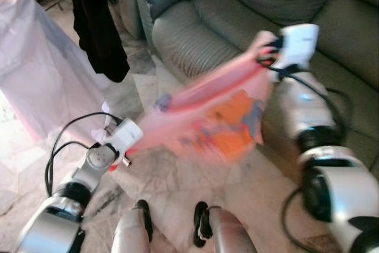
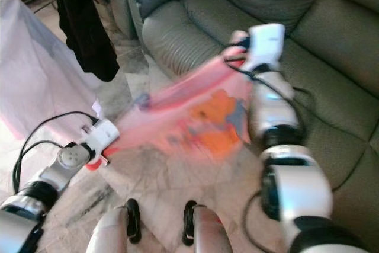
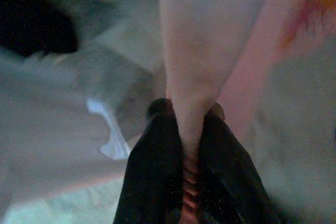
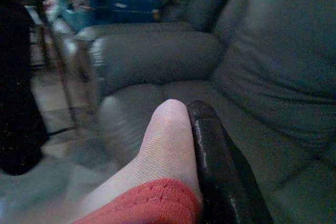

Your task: Hang hanger

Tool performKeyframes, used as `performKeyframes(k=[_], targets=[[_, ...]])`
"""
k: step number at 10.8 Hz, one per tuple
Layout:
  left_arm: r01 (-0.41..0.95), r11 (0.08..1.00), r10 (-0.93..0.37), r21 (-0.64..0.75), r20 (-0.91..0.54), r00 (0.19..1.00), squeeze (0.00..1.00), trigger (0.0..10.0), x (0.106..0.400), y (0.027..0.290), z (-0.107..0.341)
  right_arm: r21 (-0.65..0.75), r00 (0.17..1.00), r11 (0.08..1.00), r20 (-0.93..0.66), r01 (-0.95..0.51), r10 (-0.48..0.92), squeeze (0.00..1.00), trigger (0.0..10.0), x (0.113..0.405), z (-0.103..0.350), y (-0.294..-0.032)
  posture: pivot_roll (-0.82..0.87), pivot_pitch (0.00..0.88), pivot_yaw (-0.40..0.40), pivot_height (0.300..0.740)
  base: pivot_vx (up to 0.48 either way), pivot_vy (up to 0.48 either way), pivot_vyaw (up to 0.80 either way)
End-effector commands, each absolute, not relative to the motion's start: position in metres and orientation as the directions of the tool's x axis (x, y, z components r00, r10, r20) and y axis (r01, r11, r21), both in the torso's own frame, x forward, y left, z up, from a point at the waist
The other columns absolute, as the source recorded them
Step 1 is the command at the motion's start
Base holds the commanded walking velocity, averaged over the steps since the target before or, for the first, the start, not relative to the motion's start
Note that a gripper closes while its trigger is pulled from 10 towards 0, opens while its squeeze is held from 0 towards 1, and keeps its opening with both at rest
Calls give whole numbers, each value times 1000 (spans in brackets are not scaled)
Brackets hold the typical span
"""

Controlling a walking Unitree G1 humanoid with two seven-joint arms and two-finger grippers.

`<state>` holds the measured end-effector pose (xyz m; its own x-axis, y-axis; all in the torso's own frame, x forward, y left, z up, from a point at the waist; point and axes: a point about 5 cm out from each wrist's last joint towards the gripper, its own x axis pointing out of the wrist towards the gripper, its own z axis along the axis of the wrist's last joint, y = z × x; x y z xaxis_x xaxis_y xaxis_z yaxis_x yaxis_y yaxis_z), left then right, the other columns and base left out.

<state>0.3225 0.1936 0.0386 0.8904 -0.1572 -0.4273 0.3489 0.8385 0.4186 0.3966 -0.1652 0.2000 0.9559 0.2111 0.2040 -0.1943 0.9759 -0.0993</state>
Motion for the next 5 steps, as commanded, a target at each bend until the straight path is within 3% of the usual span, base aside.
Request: performKeyframes(k=[1,2,5], targets=[[193,918,-64,348,-348,935,0,0,332,196,50,-131,943,963,206,-237,260,0,0,396,201,-153,-17,227,-76,740,0,0,0],[50,983,3,176,-288,958,0,0,339,186,57,-147,926,940,182,-307,331,0,0,392,190,-140,-15,228,-77,740,0,0,0],[10,1000,-4,22,-224,975,0,0,346,149,68,-114,865,868,95,-483,493,0,0,372,155,-123,-21,229,-70,740,0,0,0]])
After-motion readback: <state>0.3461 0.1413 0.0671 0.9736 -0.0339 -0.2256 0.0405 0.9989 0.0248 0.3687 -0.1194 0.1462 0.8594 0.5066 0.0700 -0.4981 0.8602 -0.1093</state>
